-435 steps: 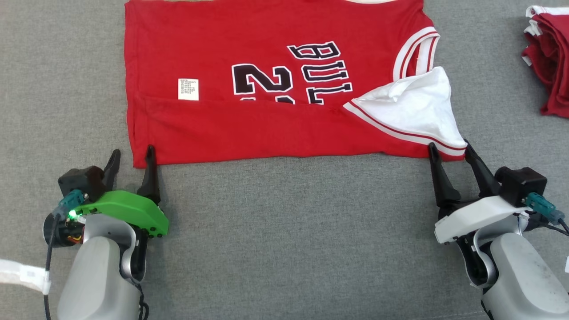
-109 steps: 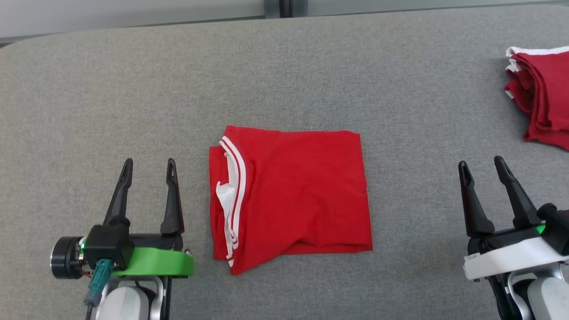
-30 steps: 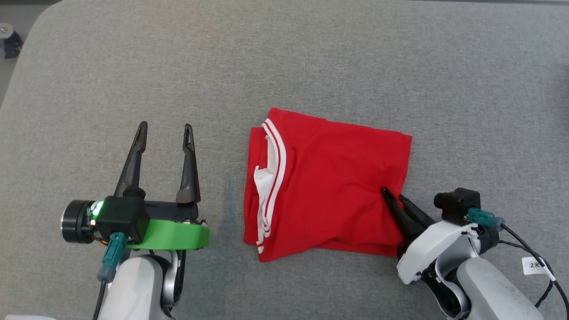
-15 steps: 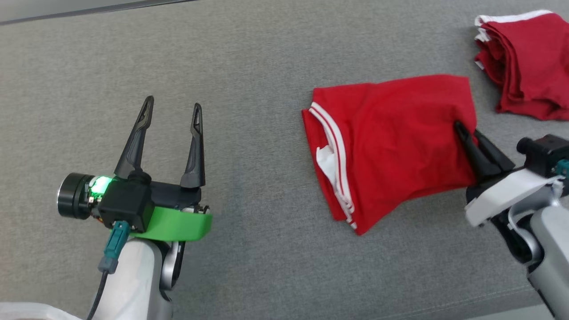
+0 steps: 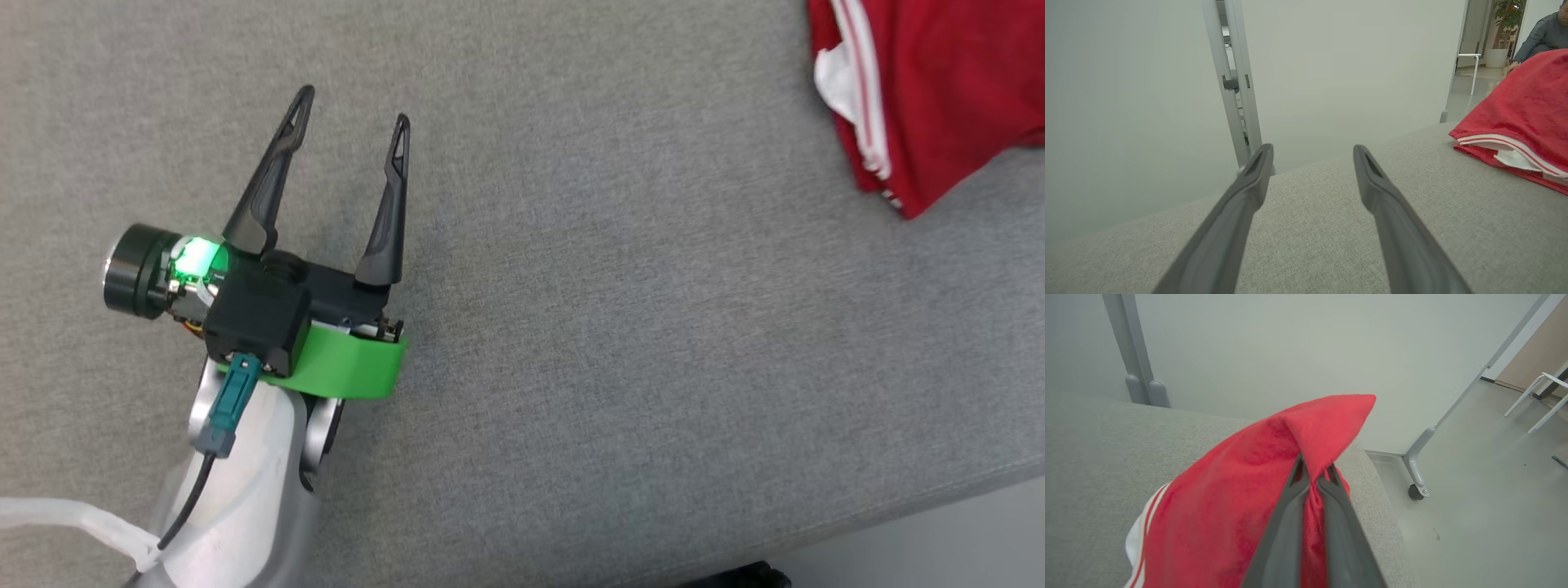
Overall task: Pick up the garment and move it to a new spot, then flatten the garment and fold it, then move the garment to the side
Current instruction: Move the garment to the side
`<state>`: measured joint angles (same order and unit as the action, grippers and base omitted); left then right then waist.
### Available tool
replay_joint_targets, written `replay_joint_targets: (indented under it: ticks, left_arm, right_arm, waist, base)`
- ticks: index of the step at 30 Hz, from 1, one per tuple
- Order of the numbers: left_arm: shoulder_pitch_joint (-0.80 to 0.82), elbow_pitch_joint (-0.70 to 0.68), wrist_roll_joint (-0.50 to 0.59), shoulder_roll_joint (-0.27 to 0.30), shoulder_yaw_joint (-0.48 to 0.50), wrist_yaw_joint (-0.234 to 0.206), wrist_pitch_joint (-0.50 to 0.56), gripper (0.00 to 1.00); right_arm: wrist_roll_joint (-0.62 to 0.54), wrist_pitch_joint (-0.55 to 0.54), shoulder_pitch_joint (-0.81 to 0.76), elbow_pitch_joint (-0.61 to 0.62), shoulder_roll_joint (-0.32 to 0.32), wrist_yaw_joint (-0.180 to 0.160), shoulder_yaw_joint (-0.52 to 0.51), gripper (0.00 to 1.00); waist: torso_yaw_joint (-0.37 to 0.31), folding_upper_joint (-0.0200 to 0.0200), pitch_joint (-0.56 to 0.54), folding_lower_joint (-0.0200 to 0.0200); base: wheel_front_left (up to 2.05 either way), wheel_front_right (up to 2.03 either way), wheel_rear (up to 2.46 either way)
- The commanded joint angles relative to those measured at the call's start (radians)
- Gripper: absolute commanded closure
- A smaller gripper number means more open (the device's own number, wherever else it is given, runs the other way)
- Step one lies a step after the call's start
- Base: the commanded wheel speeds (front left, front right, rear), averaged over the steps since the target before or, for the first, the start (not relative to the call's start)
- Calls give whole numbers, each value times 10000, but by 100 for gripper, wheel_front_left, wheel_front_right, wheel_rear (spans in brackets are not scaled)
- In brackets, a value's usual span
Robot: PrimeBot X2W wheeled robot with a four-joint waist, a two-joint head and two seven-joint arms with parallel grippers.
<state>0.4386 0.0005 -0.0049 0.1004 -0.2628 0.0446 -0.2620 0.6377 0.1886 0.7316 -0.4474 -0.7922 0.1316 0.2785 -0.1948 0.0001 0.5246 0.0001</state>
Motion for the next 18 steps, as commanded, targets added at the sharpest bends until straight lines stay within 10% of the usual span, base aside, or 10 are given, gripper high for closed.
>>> replay_joint_targets:
  ticks: [1, 7, 9, 18]
  left_arm:
    - [302, -44, 67, 86, -35, 69, -11, 0]
    - [730, -107, 213, 210, -195, 133, 32, 0]
    - [800, -94, 254, 238, -249, 147, 39, 0]
    - [703, 168, 134, 235, -338, 3, 9, 0]
  right_arm:
    - [170, 52, 252, -345, -220, -21, -122, 100]
    - [722, 283, 753, -1868, -509, -21, -302, 91]
    - [645, 389, 876, -2480, -430, -21, -300, 0]
    - [29, 778, 764, -3540, 137, -21, -1345, 0]
  waist:
    - [133, -1, 987, -1]
    - [212, -1, 1537, -1]
    - [216, -1, 1598, -1]
    - [195, -1, 1142, -1]
  base:
    - [0, 0, 0]
    - [0, 0, 0]
    - [0, 0, 0]
    - [0, 0, 0]
